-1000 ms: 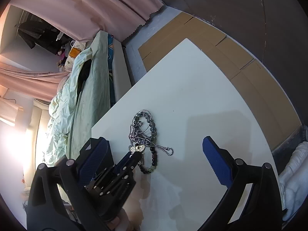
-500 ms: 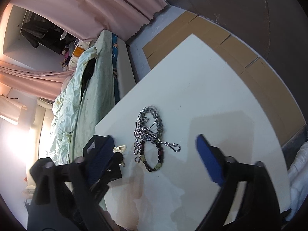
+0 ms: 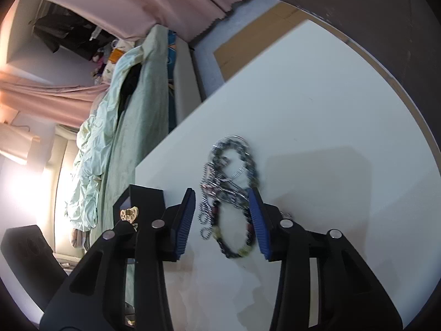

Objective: Organize jewelry
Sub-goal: 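Hold the butterfly pendant with the left gripper while the right gripper grasps a silver chain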

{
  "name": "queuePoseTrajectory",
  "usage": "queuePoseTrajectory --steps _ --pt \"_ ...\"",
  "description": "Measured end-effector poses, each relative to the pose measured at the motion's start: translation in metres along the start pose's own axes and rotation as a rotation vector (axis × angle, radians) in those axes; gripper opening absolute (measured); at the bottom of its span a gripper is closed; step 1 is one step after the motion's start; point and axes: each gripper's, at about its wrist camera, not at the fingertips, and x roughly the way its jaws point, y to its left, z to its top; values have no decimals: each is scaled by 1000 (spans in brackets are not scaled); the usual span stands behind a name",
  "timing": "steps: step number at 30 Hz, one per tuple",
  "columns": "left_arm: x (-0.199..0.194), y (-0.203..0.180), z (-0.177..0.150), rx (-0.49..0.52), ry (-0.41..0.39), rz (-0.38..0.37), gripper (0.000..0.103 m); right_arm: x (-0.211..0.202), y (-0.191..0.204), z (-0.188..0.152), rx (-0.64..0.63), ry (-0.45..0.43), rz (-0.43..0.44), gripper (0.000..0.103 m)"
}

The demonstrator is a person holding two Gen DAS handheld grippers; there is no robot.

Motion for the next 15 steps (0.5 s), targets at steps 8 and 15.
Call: queuePoseTrajectory --steps 8,15 --pt "-13 18 13 -44 -32 -8 17 24 -4 5 61 31 42 41" --pt "-12 26 23 -65 -44 -17 17 35 -18 12 169 29 58 40"
